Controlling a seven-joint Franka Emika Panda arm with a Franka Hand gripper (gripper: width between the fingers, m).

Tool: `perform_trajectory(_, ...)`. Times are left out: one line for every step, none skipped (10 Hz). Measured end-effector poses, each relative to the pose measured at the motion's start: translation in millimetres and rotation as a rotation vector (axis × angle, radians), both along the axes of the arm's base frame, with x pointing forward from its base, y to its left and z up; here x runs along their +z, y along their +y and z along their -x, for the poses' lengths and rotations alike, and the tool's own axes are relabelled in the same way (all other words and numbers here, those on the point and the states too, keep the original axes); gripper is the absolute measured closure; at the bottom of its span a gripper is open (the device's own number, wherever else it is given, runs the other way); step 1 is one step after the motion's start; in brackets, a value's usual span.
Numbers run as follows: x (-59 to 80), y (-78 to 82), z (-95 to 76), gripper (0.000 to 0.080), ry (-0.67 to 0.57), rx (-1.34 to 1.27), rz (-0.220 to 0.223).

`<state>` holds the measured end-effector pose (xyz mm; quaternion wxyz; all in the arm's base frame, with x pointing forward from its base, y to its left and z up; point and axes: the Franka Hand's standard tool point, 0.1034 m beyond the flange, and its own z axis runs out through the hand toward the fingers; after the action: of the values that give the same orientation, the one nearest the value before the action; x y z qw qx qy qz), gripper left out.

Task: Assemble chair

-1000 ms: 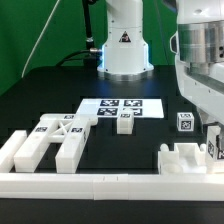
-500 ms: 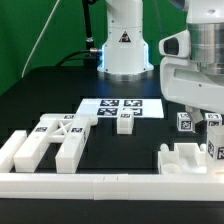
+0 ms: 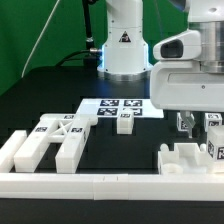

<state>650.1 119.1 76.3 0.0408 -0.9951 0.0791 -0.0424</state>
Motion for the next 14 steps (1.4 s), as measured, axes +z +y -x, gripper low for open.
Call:
perform_trajectory(-0.9,-0.2,-0.6,0.0151,-0.009,0.041,0.0)
perform_trajectory(-0.9,0.6,-0.4,0.0151,-0.005,-0.005,-0.004)
perform_trajectory(-0.9,0.1,-0.5,0.0267,-0.004,-0.011,-0.005)
perform_trajectory(-1.0,0.6,-0.4,0.0267,0.002,-0.091,-0.014)
perform_trajectory(-1.0,0.5,-0.4,0.045,0.007,-0.153,-0.019)
perform_trajectory(-1.0,-0.1,-0.5,0.0512,0.01,-0.195,-0.023)
perform_trajectory(-0.9,-1.0,-0.6,0.0512,0.02,-0.315,-0.035)
perform_trajectory(-0.6,-1.8,-0.8,0.0512,0.033,-0.461,-0.051)
perform_trajectory(-0.9,-1.9,-0.6,0.0512,0.044,-0.593,-0.065)
perform_trajectory(-1.2,-2.0,0.2,0.0512,0.062,-0.797,-0.083)
perform_trajectory(-2.1,-0.9,1.3,0.0512,0.087,-0.976,-0.11)
perform_trajectory(-2.7,1.3,2.0,0.0512,0.109,-1.146,-0.136)
perform_trajectory(-2.8,1.3,2.0,0.0512,0.118,-1.212,-0.146)
perform_trajectory(-2.8,1.2,1.9,0.0512,0.122,-1.248,-0.15)
